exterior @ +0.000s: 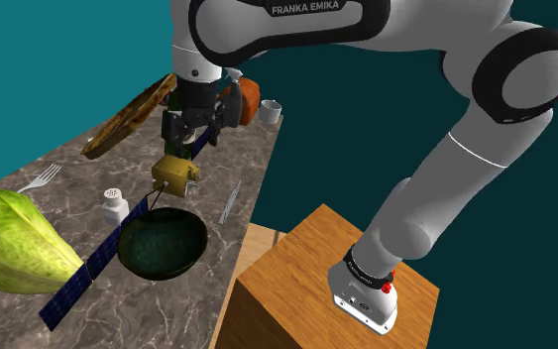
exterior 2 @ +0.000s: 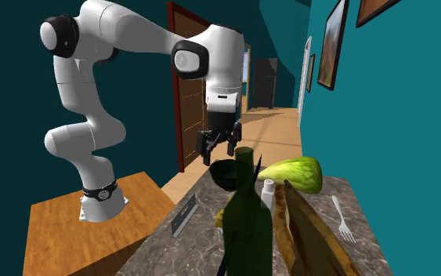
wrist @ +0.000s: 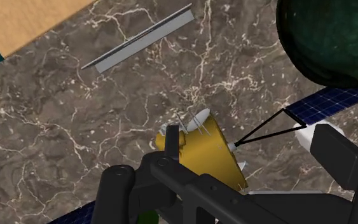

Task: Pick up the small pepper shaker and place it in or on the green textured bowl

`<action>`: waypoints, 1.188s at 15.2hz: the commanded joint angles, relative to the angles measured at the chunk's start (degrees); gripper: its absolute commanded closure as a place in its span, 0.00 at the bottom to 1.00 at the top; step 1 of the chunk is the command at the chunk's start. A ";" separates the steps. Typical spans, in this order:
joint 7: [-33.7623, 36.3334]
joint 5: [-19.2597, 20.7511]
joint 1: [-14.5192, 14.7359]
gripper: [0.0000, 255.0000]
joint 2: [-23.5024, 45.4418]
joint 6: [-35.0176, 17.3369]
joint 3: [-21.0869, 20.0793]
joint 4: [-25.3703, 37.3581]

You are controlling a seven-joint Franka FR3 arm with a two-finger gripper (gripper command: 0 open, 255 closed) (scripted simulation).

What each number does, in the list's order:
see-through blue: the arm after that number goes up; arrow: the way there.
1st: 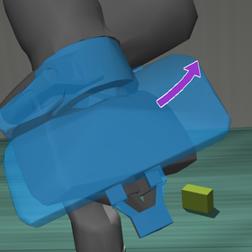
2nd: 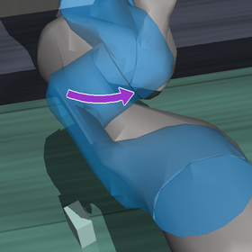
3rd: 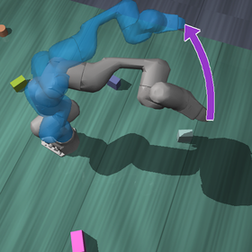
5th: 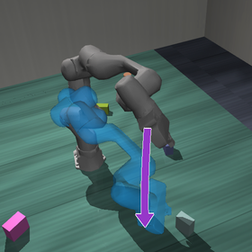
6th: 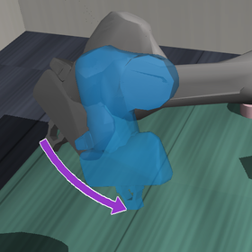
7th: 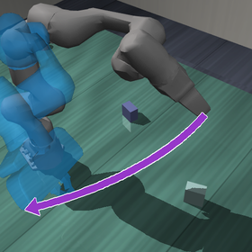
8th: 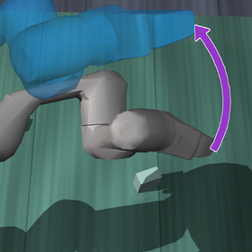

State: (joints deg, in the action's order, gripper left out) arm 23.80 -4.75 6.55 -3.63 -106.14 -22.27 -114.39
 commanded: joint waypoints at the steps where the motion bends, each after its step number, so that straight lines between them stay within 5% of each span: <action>1: 2.39 2.14 0.74 0.00 5.46 -0.07 -1.16 4.45; 9: 10.57 10.45 7.14 0.00 25.40 1.95 -2.75 22.15; 16: 14.09 15.99 15.47 0.00 43.89 8.41 -1.28 44.10; 18: 14.18 16.00 15.28 0.00 43.77 6.80 -1.21 42.35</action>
State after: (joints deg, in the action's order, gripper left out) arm 37.97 11.05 21.60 39.38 -99.26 -23.61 -72.67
